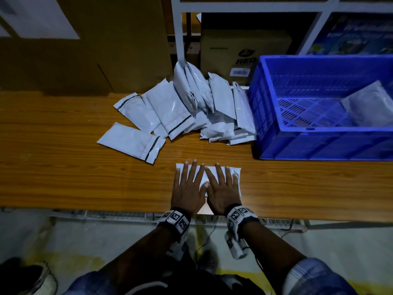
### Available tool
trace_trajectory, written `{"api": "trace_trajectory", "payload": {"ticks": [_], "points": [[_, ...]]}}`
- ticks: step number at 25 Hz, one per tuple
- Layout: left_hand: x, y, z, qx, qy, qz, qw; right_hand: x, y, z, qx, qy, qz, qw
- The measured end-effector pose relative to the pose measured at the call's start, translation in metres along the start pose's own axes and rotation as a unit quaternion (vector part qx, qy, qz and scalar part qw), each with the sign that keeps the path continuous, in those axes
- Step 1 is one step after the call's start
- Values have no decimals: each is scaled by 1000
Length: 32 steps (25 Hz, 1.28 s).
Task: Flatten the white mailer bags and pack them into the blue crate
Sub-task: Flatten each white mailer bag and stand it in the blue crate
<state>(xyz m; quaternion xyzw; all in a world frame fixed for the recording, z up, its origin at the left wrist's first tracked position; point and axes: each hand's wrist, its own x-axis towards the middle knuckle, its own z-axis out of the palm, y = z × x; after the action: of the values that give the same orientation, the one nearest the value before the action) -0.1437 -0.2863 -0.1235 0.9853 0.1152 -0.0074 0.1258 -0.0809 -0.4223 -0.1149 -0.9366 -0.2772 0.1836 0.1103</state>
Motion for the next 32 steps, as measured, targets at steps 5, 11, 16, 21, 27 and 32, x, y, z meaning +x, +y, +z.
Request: {"api": "trace_trajectory", "payload": {"ticks": [5, 11, 16, 21, 27, 32], "points": [[-7, 4, 7, -4, -28, -21, 999, 8, 11, 0, 4, -60, -44, 997], [-3, 3, 4, -33, -36, -29, 998, -10, 9, -13, 23, 60, 2, 998], [-3, -1, 8, -23, -37, -21, 999, -10, 5, 9, -11, 66, 20, 998], [-3, 2, 6, -4, -14, -14, 1000, -3, 10, 4, -14, 15, 21, 1000], [-8, 9, 2, 3, -21, -9, 1000, -3, 13, -9, 4, -42, -1, 999], [-4, 6, 4, -19, -67, -21, 997, -3, 15, -20, -1, -78, -19, 997]]}}
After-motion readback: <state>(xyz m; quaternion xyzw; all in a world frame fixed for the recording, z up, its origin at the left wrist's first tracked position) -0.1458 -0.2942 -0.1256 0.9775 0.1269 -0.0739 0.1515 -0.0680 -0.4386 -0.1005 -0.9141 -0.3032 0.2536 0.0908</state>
